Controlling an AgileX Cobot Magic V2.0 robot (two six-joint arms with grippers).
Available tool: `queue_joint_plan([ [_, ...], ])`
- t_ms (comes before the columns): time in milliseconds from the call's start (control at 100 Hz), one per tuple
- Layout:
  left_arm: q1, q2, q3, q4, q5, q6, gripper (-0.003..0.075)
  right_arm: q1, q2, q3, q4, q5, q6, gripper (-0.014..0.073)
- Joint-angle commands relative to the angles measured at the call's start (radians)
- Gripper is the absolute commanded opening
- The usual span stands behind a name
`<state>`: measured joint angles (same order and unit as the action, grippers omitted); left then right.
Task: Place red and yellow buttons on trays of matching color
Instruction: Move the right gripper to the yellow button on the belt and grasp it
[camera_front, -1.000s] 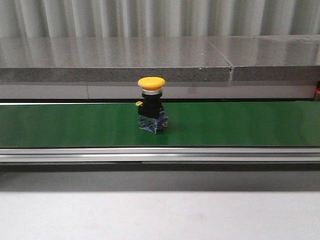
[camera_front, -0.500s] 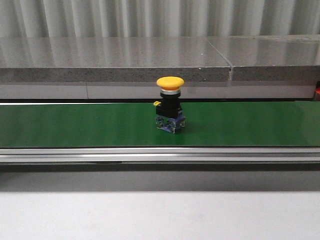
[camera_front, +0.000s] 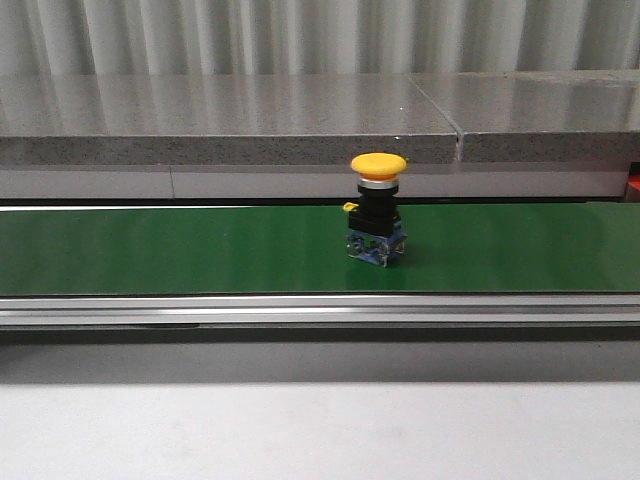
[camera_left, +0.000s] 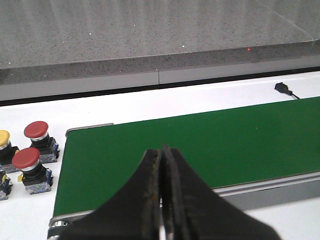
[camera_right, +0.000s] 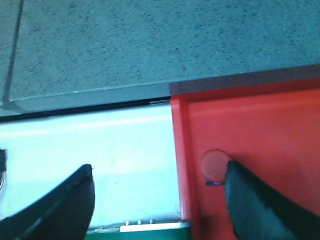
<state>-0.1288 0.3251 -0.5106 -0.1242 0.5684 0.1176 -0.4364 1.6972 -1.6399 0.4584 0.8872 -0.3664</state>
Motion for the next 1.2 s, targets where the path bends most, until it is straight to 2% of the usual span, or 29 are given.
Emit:
queue_joint_plan([
  [0, -0.007, 0.008, -0.023, -0.013, -0.082, 0.002, -0.002, 0.018, -0.116, 0.045, 0.033, -0.021, -0.037, 0.0541],
  [230, -0.007, 0.008, -0.023, -0.013, -0.082, 0.002, -0.002, 0.133, -0.24, 0.223, 0.033, 0.082, -0.093, 0.0541],
  [550, -0.007, 0.008, -0.023, -0.013, -0.082, 0.002, -0.002, 0.339, -0.252, 0.377, 0.027, 0.191, -0.208, 0.0541],
  [800, -0.007, 0.008, -0.023, -0.013, -0.082, 0.002, -0.002, 0.453, -0.243, 0.426, 0.018, 0.18, -0.281, 0.0541],
  [1190, -0.007, 0.008, -0.023, -0.013, -0.082, 0.002, -0.002, 0.578, -0.154, 0.426, 0.018, 0.067, -0.282, 0.0541],
])
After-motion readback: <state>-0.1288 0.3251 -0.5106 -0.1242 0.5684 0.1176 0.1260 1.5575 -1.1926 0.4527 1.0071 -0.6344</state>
